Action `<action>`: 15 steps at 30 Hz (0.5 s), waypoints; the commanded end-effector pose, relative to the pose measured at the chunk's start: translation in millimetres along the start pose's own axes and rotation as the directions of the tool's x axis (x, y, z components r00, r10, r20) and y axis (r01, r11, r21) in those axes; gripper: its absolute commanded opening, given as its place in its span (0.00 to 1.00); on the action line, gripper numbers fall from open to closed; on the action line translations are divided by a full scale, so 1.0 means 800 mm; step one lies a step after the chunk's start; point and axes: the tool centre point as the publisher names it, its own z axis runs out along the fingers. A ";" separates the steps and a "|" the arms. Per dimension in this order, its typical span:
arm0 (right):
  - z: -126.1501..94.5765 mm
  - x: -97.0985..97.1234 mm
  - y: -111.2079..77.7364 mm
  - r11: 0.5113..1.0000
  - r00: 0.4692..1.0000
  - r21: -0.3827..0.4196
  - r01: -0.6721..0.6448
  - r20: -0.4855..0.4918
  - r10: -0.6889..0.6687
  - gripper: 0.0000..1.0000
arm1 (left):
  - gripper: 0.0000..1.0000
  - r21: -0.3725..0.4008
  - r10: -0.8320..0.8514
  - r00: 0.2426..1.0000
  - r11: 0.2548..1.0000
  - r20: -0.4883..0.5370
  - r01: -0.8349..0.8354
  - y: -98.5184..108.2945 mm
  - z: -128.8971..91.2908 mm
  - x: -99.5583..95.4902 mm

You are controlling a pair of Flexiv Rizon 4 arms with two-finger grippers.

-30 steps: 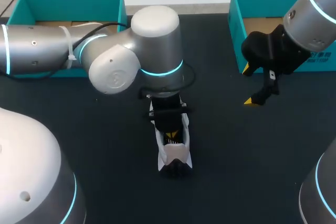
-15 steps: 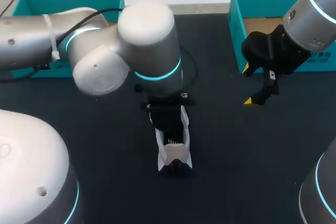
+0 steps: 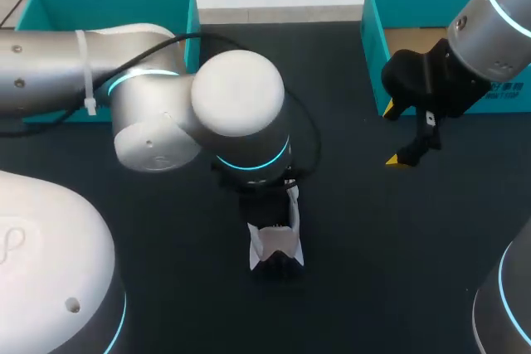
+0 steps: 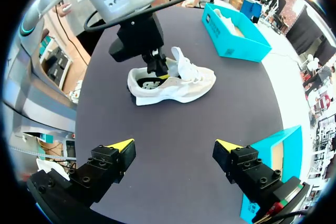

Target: Take the shoe out of the shoebox, open the shoe tongue, remove and reinsert the insole, then place the shoe into the shoebox

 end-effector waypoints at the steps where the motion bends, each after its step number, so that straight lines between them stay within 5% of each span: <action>1: 0.002 -0.001 0.001 1.000 1.000 0.003 0.000 -0.001 0.000 1.00 | 1.00 0.009 0.002 0.999 1.000 -0.035 -0.001 0.005 0.005 -0.010; 15: 0.002 -0.001 0.001 1.000 1.000 0.003 0.000 -0.001 0.000 1.00 | 1.00 0.018 0.013 0.998 1.000 -0.061 -0.012 0.009 -0.010 0.001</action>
